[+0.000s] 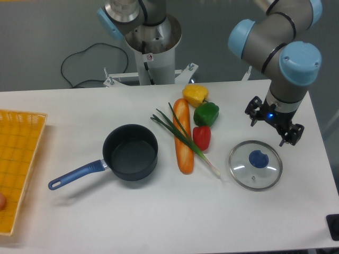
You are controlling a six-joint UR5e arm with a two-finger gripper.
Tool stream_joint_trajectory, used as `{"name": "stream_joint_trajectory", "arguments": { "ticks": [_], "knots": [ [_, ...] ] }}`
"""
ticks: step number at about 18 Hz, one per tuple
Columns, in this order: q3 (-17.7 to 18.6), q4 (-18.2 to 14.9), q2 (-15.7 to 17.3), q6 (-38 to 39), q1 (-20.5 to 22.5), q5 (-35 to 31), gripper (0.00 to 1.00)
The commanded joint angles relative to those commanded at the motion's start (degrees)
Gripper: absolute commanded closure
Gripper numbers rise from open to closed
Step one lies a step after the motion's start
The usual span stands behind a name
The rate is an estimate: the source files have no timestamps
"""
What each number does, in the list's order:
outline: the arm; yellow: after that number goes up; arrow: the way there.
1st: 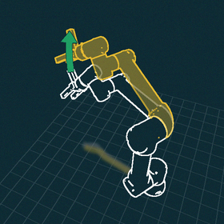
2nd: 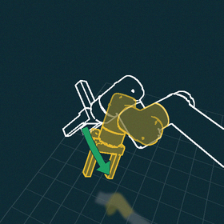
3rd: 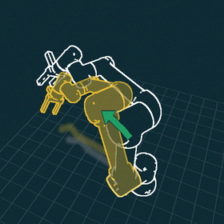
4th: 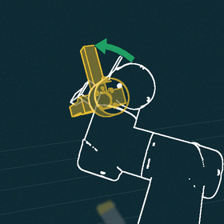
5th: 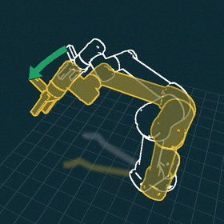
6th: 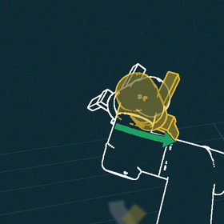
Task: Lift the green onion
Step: 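Move the open gripper from above the glass lid toward the green onion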
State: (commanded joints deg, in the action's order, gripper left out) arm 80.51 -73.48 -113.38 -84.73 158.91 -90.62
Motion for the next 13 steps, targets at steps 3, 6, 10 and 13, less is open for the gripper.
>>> {"name": "stream_joint_trajectory", "arguments": {
  "ticks": [3,6,10,13],
  "knots": [
    [0.17,0.09,-0.09,0.96,-0.26,-0.18,0.0],
    [0.44,0.44,-0.09,4.65,-0.88,-0.35,0.0],
    [4.38,1.4,1.75,6.86,-1.41,-0.18,0.0],
    [8.51,2.63,3.77,9.04,-1.14,-0.17,0.0]
  ]
}}
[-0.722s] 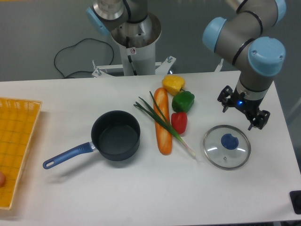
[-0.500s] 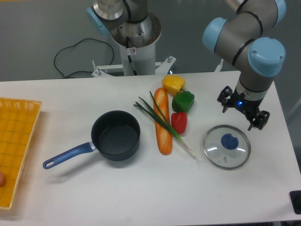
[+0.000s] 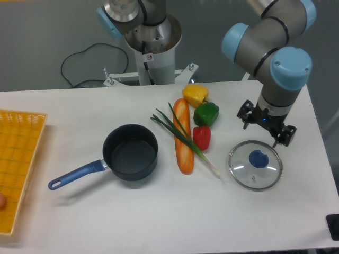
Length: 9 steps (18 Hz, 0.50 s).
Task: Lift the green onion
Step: 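Move the open gripper from above the glass lid toward the green onion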
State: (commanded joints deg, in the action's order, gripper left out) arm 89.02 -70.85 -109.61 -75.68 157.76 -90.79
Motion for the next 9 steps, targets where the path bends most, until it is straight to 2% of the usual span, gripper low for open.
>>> {"name": "stream_joint_trajectory", "arguments": {
  "ticks": [2,4,9],
  "knots": [
    [2.38,2.54,0.62,3.15,0.0,0.26,0.0],
    [4.04,2.99,0.62,9.12,0.0,0.35,0.0],
    [6.86,3.7,0.62,18.18,-0.53,0.96,0.0]
  ]
}}
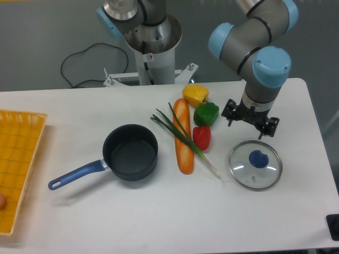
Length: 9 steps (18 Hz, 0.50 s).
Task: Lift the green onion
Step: 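Move the open gripper from above the glass lid toward the green onion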
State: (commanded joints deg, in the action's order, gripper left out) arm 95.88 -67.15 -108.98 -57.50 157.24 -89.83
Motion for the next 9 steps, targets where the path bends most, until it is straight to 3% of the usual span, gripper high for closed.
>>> {"name": "stream_joint_trajectory", "arguments": {
  "ticks": [3,9],
  "knots": [
    [2.55,4.47,0.0,6.15,-0.88,0.79,0.0],
    [3.43,5.01,-0.35,18.02,-2.2,0.88,0.0]
  ]
}}
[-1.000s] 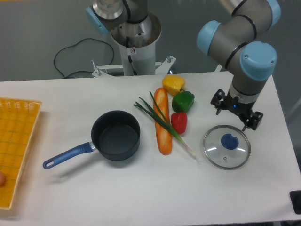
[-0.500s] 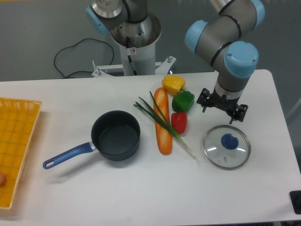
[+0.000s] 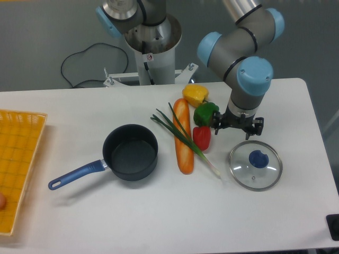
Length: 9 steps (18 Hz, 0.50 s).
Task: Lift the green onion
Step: 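Move the open gripper from above the glass lid toward the green onion, then lower the gripper onto the white root end of the green onion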
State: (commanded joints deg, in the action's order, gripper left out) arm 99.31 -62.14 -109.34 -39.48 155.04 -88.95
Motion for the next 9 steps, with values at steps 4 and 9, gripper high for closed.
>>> {"name": "stream_joint_trajectory", "arguments": {
  "ticks": [4,9],
  "knots": [
    [0.09,0.0,-0.35,7.12,-1.41,0.17,0.0],
    [0.0,0.09,-1.4,13.98,-2.02,3.34,0.0]
  ]
}}
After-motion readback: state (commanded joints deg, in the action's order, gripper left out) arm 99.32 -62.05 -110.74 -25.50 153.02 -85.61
